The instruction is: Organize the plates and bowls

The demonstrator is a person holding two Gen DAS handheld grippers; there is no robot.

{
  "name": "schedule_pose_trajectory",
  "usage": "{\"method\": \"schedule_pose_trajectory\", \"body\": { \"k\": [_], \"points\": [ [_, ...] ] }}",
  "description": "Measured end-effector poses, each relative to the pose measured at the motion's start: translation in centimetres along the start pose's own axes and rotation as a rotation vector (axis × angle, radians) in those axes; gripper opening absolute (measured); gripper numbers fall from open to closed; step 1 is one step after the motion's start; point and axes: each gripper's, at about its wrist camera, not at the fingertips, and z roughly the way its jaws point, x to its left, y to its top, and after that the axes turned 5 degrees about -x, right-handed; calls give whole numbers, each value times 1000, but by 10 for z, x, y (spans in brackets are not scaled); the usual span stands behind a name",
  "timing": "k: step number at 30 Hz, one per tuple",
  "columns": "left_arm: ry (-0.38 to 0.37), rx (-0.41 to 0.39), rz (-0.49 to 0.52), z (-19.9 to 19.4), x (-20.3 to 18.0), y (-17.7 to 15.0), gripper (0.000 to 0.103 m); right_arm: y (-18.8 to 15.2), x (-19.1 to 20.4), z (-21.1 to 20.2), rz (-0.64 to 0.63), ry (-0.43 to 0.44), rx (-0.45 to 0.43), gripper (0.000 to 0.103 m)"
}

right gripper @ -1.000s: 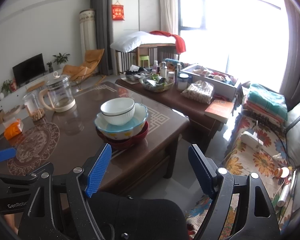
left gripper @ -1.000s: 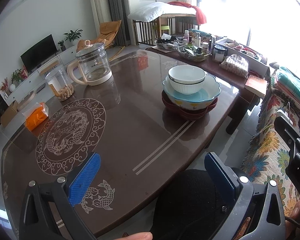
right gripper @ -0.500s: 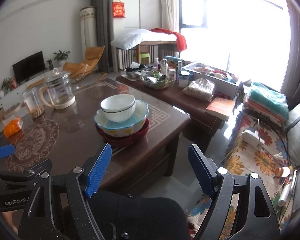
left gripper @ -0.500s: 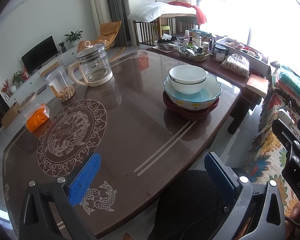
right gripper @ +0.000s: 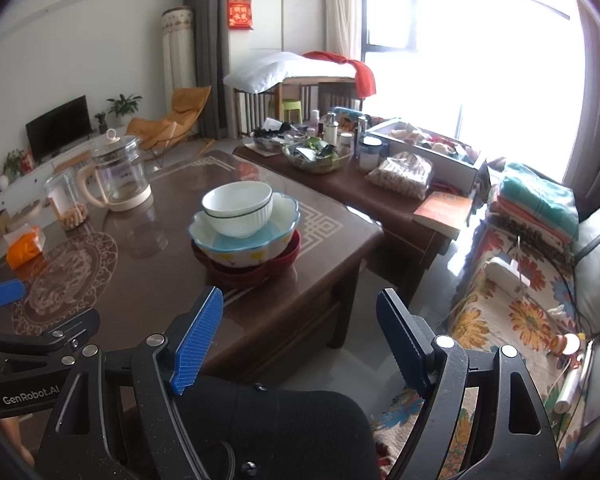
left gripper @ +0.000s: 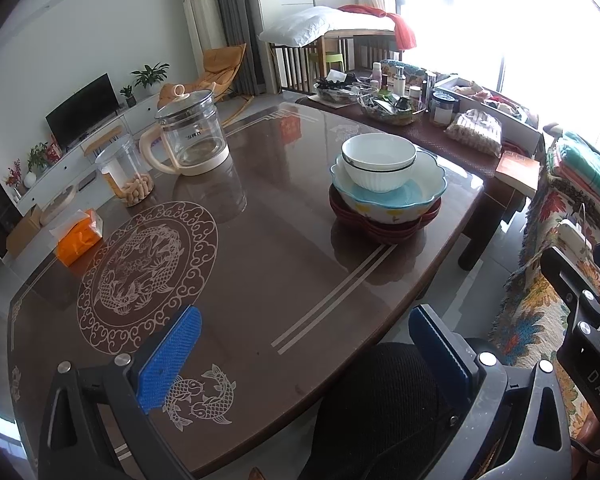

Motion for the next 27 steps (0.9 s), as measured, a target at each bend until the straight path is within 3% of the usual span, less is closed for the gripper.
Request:
{"method": "schedule_pose_trajectory", "body": {
  "k": [27],
  "points": [
    [5, -3, 3, 1, -1, 2, 103, 0, 1, 3, -4, 5, 9, 82]
  ]
}}
